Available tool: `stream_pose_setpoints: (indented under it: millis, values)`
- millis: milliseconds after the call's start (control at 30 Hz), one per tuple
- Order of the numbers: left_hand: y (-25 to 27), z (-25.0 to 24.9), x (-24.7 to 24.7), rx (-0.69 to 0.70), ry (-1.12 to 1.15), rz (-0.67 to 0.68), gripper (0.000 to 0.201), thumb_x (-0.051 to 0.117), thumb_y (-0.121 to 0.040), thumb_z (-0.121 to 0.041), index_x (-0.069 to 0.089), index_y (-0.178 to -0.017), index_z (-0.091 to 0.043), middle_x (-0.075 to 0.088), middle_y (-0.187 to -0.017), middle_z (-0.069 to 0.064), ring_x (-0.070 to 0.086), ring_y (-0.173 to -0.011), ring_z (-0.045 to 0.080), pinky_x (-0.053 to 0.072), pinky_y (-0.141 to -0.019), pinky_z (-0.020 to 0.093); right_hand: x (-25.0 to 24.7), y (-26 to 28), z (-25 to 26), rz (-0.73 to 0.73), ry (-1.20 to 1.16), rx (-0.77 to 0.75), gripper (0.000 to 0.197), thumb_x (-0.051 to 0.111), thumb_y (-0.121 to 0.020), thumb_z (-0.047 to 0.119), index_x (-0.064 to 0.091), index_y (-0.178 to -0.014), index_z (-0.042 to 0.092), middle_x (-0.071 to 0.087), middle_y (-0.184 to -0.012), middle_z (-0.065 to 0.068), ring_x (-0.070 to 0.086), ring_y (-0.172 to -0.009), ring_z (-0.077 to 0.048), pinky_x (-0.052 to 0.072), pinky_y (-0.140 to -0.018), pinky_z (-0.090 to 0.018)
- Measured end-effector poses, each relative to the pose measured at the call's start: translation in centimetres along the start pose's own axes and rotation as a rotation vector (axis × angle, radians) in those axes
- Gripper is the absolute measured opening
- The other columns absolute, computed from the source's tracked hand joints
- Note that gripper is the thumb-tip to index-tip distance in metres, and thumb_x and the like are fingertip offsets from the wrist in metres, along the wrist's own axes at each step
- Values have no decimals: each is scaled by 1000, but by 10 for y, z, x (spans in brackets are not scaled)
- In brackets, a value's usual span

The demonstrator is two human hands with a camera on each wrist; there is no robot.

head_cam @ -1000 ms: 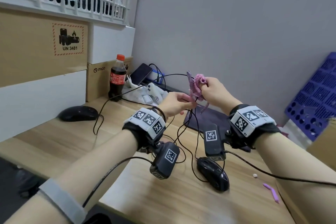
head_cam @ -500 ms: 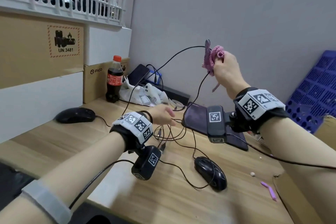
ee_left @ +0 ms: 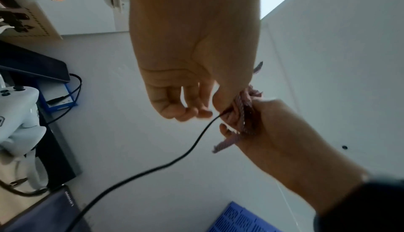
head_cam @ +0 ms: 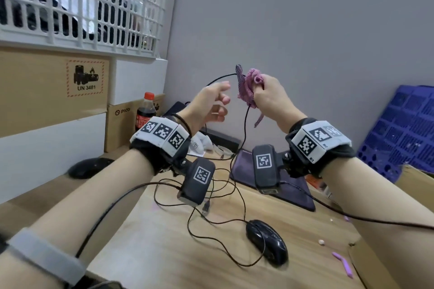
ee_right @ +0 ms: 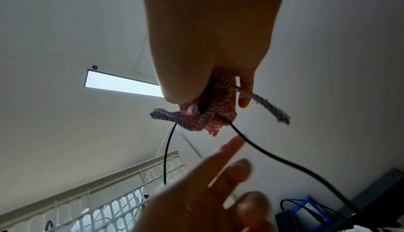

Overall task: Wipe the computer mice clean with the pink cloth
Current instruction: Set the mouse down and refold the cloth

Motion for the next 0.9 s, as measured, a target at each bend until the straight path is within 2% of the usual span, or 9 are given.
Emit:
stream_pose_setpoints:
  millis: [33, 100, 167, 233, 333, 533, 600, 767, 900]
  values:
    - [-1, -7, -1, 28, 60, -7, 27, 44, -102, -36, 52, -119, -17, 44, -70, -4, 41, -53, 10, 42, -53, 24, 1, 1, 1, 21, 15, -6, 32, 33, -87, 29, 59, -88, 10, 70, -95, -12, 67, -92, -30, 54, -86, -50]
    - [-5, -19, 0, 96, 75, -15, 33, 35, -105, -38, 56, -122, -18, 42, -69, -3, 40, -53, 10, 43, -51, 22, 6, 5, 4, 62, 47, -29, 27, 36, -93, 18, 60, -89, 8, 69, -95, -13, 66, -92, -31, 53, -87, -50]
    - [-7, -29, 1, 140, 26, -74, 38, 29, -107, -34, 58, -125, -17, 44, -71, 1, 47, -59, 13, 48, -51, 22, 14, 9, 11, 98, 52, -92, 26, 38, -96, 13, 61, -84, 14, 69, -94, -11, 66, -91, -29, 54, -87, -47]
    - [-9, -32, -4, 150, 12, -162, 39, 28, -108, -30, 61, -118, -13, 45, -72, 4, 52, -63, 13, 53, -53, 24, 22, 13, 18, 133, 68, -142, 24, 40, -97, 14, 61, -87, 18, 70, -96, -9, 65, -91, -27, 54, -84, -40]
    - [-12, -33, -19, 147, 13, -264, 38, 28, -108, -26, 63, -110, -12, 31, -62, -5, 34, -41, 3, 39, -43, 16, 27, 17, 24, 138, 164, -187, 21, 41, -95, 9, 61, -93, 12, 67, -93, -9, 60, -85, -26, 43, -70, -28]
    - [-16, -30, -80, 99, 223, -454, 40, 25, -108, -30, 59, -91, -16, 24, -61, -5, 22, -32, 1, 22, -35, 15, 33, 27, 6, 217, 281, -174, 22, 41, -91, 3, 53, -76, 13, 61, -80, -8, 56, -75, -28, 39, -64, -28]
    - [-13, -31, -109, 85, 236, -530, 39, 25, -108, -31, 58, -94, -16, 26, -61, -6, 23, -33, 2, 21, -36, 16, 32, 28, -5, 225, 305, -162, 23, 41, -90, 3, 51, -72, 15, 60, -77, -7, 55, -74, -28, 39, -64, -28]
    - [-2, -25, -172, 116, 76, -650, 42, 26, -107, -38, 60, -120, -15, 36, -59, -8, 29, -40, 5, 23, -43, 22, 33, 26, -26, 223, 317, -97, 22, 42, -89, 5, 52, -73, 16, 59, -74, -6, 54, -72, -29, 41, -64, -31]
    - [5, -8, -181, 73, 132, -673, 46, 25, -105, -46, 54, -128, -19, 40, -68, -7, 32, -47, 4, 32, -42, 18, 39, 22, -21, 193, 273, -84, 30, 43, -89, 6, 49, -65, 23, 60, -75, -5, 54, -72, -27, 40, -65, -29]
Point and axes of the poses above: each hand's wrist, its own y-axis away from the middle knuckle, its own x-axis out of the palm, z = x × y, the point moved 8 cm from there along -y, towards the middle knuckle
